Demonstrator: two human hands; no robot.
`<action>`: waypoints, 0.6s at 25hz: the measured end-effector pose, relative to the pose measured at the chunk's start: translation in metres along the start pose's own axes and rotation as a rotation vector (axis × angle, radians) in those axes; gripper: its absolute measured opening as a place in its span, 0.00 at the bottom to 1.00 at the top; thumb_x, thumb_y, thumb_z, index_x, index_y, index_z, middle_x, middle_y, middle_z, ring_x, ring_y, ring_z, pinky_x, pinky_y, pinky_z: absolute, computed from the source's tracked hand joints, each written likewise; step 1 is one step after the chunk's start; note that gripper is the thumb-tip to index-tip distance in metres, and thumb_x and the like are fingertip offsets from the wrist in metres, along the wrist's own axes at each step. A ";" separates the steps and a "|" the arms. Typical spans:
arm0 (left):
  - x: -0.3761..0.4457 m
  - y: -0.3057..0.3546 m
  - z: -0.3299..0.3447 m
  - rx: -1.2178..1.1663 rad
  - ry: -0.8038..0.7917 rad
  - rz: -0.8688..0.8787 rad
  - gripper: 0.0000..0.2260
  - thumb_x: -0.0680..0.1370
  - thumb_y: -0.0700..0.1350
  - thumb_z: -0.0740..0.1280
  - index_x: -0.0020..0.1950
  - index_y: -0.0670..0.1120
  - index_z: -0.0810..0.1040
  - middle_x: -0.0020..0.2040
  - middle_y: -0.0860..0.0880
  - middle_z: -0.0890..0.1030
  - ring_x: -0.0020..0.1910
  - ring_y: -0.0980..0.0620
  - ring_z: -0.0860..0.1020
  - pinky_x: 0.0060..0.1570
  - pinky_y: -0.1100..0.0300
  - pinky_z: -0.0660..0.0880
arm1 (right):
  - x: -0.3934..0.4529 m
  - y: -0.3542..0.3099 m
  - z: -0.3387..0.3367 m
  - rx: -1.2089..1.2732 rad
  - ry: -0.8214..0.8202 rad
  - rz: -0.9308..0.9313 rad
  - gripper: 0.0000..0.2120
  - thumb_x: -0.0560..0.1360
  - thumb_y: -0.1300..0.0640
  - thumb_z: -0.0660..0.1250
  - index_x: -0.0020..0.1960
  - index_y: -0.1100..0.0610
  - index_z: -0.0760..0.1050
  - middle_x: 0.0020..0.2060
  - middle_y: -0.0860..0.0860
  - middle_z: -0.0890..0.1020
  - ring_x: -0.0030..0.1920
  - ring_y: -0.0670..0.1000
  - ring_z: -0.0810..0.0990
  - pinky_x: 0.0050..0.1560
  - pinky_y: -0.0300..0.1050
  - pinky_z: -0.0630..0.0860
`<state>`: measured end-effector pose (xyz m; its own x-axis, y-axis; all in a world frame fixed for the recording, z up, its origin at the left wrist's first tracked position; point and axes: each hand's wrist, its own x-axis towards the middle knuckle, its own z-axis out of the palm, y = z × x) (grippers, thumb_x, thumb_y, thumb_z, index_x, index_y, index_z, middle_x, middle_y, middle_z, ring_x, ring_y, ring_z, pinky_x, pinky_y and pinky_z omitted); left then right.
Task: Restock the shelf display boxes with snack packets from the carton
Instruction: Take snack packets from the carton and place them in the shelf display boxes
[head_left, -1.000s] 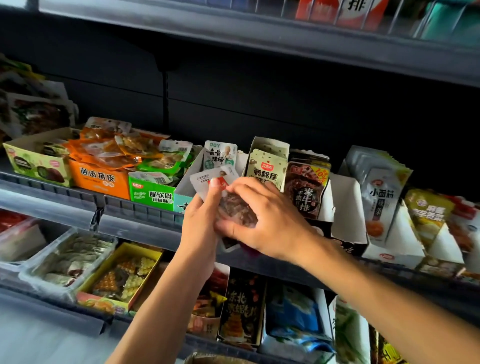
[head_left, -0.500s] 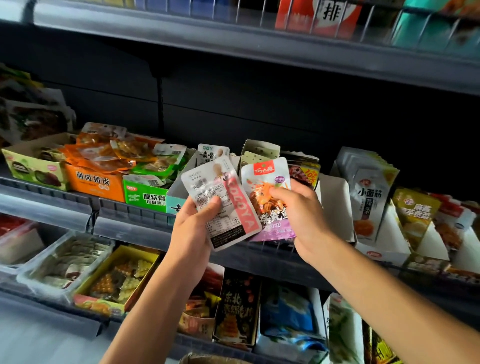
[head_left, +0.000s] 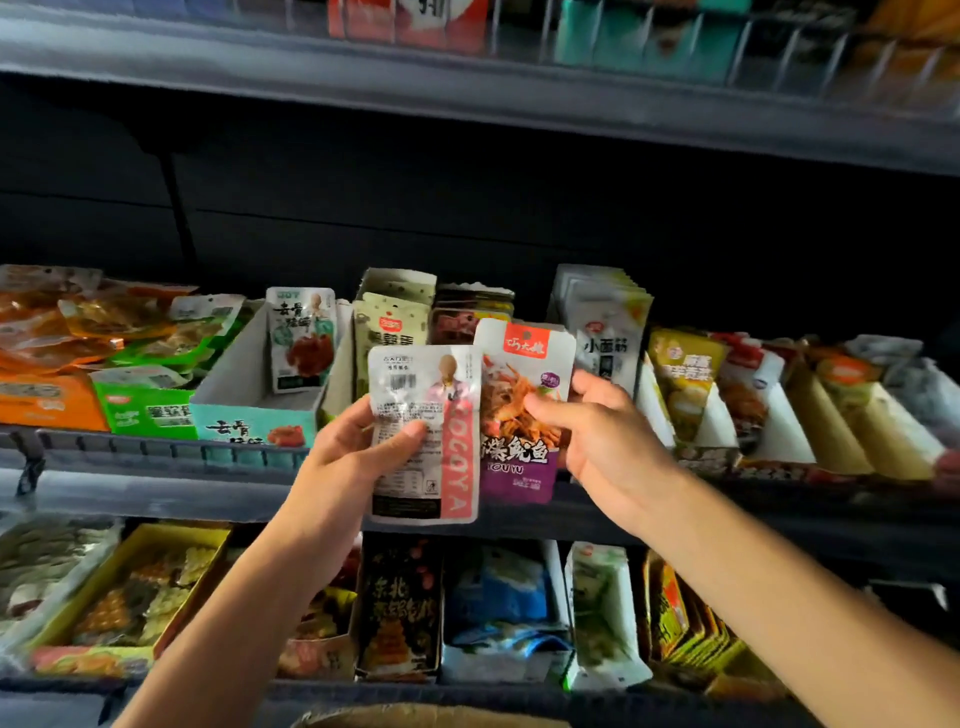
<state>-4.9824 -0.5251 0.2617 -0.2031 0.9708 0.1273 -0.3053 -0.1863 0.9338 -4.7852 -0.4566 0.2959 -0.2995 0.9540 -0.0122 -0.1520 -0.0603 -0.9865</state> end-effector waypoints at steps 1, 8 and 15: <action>0.000 -0.004 0.010 -0.003 -0.020 -0.019 0.13 0.76 0.39 0.67 0.59 0.47 0.80 0.54 0.42 0.85 0.51 0.42 0.84 0.50 0.47 0.81 | -0.005 -0.002 -0.012 0.011 0.004 -0.023 0.13 0.75 0.66 0.69 0.58 0.56 0.78 0.50 0.52 0.86 0.58 0.57 0.82 0.63 0.62 0.74; 0.015 -0.034 0.115 0.146 -0.181 -0.026 0.12 0.79 0.37 0.65 0.61 0.47 0.79 0.55 0.44 0.85 0.54 0.42 0.83 0.54 0.46 0.79 | -0.028 -0.025 -0.094 -0.357 0.101 -0.174 0.12 0.75 0.63 0.71 0.56 0.53 0.78 0.47 0.48 0.86 0.48 0.46 0.85 0.50 0.44 0.81; 0.040 -0.055 0.200 0.209 -0.121 -0.066 0.07 0.77 0.39 0.70 0.52 0.48 0.83 0.47 0.48 0.87 0.48 0.46 0.85 0.51 0.46 0.80 | -0.016 -0.053 -0.232 -0.486 0.764 -0.364 0.06 0.78 0.58 0.68 0.54 0.53 0.77 0.46 0.47 0.84 0.42 0.44 0.83 0.41 0.50 0.83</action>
<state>-4.7880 -0.4460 0.2824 -0.0725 0.9932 0.0912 -0.1125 -0.0990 0.9887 -4.5535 -0.4001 0.3104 0.4065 0.8340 0.3732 0.3422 0.2398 -0.9085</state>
